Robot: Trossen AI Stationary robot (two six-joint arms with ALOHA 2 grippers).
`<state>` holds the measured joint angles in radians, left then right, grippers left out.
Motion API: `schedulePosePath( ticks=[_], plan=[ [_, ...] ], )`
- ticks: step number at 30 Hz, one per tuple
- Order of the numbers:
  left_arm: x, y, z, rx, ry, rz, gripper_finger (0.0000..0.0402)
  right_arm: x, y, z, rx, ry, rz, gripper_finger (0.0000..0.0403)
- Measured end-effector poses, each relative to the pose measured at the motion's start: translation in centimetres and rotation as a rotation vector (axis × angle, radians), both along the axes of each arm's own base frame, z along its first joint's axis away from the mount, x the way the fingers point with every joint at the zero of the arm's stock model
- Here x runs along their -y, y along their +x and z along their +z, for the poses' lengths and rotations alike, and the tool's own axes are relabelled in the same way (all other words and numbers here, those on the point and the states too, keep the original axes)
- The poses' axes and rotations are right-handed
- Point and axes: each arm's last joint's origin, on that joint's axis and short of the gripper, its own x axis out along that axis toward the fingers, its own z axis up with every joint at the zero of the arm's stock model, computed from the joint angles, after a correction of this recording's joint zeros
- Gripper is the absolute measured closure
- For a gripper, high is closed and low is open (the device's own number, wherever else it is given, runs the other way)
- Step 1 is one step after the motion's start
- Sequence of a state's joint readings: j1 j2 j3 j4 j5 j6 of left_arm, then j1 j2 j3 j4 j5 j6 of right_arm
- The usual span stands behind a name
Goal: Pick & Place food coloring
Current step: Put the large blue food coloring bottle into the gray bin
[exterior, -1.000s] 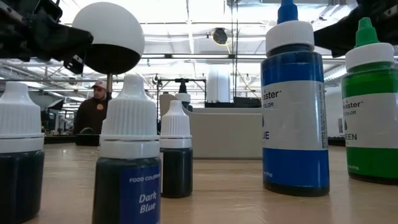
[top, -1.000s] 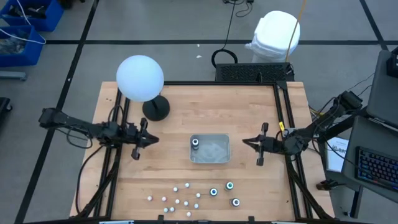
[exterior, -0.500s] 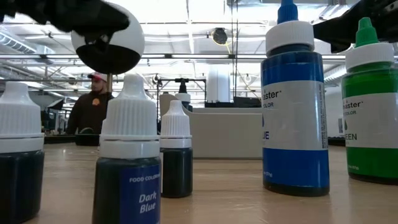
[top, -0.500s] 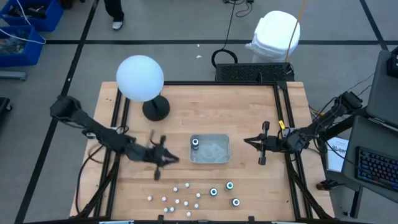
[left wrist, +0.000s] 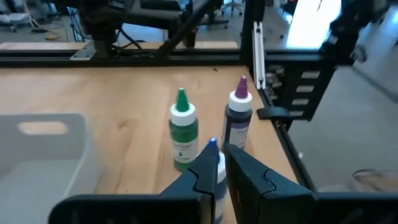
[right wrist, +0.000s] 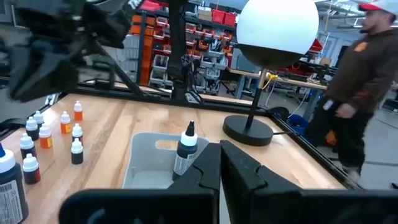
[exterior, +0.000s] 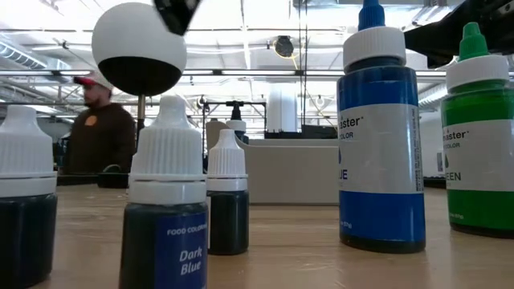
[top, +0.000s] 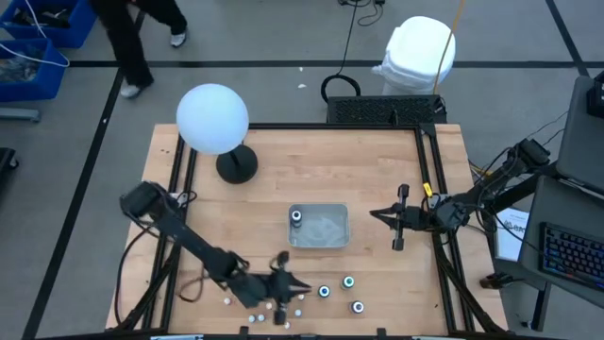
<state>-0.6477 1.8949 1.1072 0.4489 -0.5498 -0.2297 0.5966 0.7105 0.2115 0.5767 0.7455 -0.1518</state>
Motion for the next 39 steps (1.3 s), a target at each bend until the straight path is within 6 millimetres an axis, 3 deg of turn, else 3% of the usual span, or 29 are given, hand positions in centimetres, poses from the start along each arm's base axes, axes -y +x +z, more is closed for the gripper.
schedulePosePath(
  ticks=[6,17,24,30,39],
  plan=[
    [2.4,3.1,-0.8,-0.075,0.078,-0.007,0.0337,-0.3,0.0,0.0,-0.002,-0.004,0.091,0.0402],
    [2.6,4.0,0.3,-0.100,0.095,0.164,0.0143,-0.3,0.0,0.1,0.003,-0.018,0.094,0.0403],
    [1.4,4.5,-0.6,-0.206,-0.070,0.167,0.0054,-0.3,0.0,0.1,0.006,-0.023,0.094,0.0403],
    [0.6,4.7,-0.9,-0.244,-0.090,0.185,0.0038,-0.3,0.0,0.1,0.006,-0.023,0.094,0.0403],
    [0.8,4.8,-1.4,-0.259,-0.063,0.154,0.0072,-0.3,0.0,0.1,0.006,-0.019,0.094,0.0403]
  ],
)
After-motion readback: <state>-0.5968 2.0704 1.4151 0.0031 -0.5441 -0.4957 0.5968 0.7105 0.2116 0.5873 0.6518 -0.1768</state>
